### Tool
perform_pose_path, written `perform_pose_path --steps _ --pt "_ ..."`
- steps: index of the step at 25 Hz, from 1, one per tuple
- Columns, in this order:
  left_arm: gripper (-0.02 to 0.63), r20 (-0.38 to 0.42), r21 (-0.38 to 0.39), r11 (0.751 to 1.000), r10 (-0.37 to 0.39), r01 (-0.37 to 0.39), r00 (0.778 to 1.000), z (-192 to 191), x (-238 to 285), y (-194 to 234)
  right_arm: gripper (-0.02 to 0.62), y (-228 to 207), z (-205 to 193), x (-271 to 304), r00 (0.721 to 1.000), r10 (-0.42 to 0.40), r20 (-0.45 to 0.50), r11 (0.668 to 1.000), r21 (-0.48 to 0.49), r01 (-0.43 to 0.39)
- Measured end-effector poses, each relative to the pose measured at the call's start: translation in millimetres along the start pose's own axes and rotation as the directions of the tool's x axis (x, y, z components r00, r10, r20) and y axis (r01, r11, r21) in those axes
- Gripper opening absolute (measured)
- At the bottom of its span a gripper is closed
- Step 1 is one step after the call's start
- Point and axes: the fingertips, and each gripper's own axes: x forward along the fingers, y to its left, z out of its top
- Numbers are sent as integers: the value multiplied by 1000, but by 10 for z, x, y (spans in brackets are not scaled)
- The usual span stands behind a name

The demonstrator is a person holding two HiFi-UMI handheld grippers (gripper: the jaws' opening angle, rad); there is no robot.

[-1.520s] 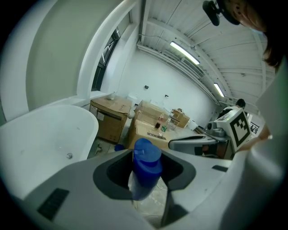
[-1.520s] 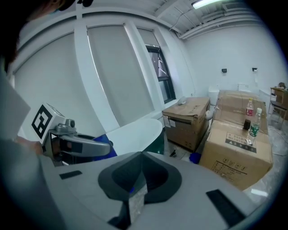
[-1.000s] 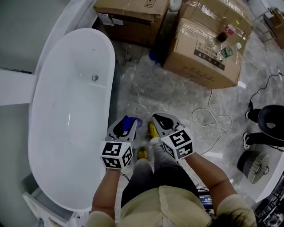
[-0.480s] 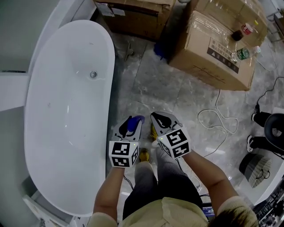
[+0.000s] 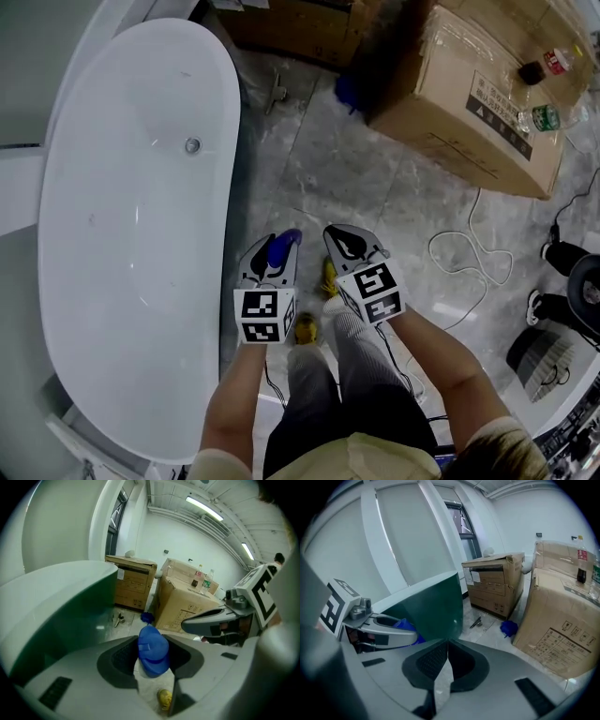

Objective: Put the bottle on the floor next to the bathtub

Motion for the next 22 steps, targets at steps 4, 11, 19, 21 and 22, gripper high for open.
perform_pose_path --steps 4,11,19,21,22 --pt "202 -16 -10 1000 28 -29 999 -198 258 139 28 -100 -190 263 1000 -4 -19 1000 7 4" --pt "202 -50 -7 999 50 -50 998 -601 708 344 28 -304 -545 693 999 -18 -28 1000 -13 18" --pt "202 -68 10 998 68 -68 995 -1033 1171 507 28 -508 -881 1071 1000 -16 -18 999 -40 15" --pt "202 -73 22 997 72 -70 995 -1131 1291 548 28 -549 -956 1171 1000 -17 -18 999 -45 16" --pt "202 -79 27 997 73 -71 994 -1186 1354 572 28 -568 -1002 1221 1000 -18 -20 999 -47 17"
